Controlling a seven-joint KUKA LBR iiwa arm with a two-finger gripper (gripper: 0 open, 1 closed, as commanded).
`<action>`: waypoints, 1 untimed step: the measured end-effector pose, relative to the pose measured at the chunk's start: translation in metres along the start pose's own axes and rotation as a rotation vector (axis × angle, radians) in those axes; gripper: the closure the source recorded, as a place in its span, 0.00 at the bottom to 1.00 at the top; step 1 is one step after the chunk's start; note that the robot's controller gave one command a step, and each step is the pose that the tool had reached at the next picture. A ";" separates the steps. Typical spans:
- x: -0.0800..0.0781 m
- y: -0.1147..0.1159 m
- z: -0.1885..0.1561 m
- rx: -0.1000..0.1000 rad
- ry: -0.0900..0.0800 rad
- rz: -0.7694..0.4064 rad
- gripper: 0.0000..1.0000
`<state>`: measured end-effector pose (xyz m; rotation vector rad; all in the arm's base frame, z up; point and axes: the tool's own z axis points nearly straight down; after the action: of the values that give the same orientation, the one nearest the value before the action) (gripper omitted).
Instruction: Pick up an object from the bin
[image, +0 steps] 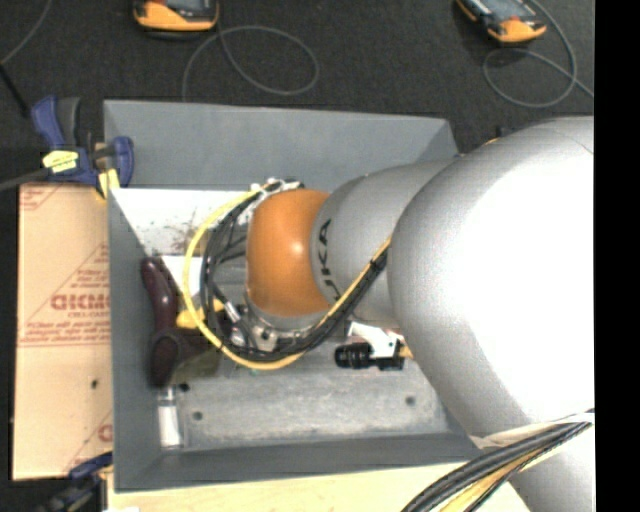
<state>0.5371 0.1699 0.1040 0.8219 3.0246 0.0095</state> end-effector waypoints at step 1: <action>0.005 -0.002 -0.024 0.006 0.002 -0.078 1.00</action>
Offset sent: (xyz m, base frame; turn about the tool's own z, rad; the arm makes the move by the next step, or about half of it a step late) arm -0.0203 -0.0122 0.0899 -0.1388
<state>0.5319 0.1705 0.1284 0.7049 3.0577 0.0012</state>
